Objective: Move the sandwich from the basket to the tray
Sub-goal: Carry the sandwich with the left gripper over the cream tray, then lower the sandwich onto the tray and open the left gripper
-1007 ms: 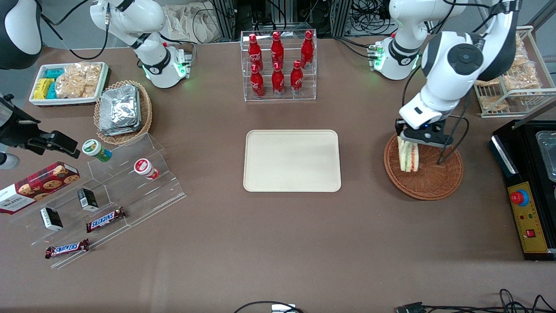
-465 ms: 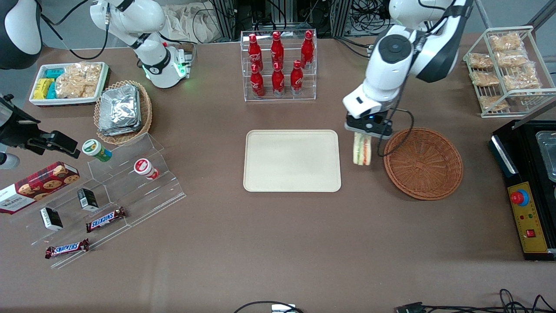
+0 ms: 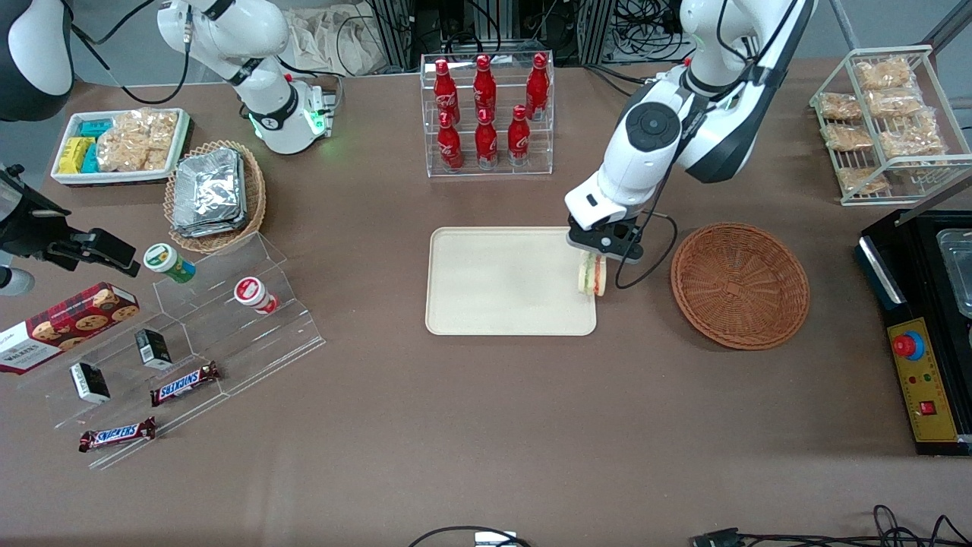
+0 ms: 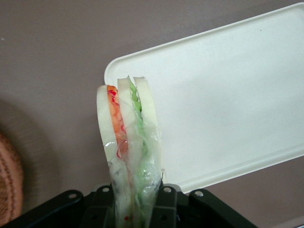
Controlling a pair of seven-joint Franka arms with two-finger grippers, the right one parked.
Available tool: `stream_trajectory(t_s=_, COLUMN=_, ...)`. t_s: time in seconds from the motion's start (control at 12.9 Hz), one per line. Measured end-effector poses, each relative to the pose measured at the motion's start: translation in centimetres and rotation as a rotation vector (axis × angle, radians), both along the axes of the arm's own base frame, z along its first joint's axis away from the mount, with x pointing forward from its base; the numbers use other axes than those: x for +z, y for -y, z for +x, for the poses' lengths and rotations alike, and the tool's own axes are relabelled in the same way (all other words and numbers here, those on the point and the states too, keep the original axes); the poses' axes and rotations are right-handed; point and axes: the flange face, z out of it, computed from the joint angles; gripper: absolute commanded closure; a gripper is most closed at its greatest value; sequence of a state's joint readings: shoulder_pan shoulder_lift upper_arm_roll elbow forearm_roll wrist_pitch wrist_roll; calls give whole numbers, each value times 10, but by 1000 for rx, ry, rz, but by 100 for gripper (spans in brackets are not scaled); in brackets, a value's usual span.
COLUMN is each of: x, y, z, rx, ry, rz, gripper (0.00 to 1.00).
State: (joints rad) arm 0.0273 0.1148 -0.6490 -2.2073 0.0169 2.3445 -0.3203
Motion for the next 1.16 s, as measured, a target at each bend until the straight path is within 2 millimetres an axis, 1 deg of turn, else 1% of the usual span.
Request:
stream_trajectory(t_s=0.15, x=-18, y=9, z=-2, rx=1, ry=-20, rz=-15, gripper=77)
stream_trajectory(t_s=0.46, x=-53, y=29, z=-7, rx=33, ry=9, rz=53, gripper=78)
stream_trajectory(t_s=0.7, x=-81, y=47, z=-9, rx=33, ry=8, rz=58, gripper=79)
stream_trajectory(t_s=1.01, x=-111, y=58, z=-15, rx=13, ry=2, rz=83, gripper=79)
stream_trajectory(t_s=1.08, x=-116, y=60, z=-19, rx=11, ry=4, rz=91, gripper=75)
stream_trajectory(t_s=1.16, x=-119, y=63, z=-21, rx=13, ry=5, rz=95, gripper=66)
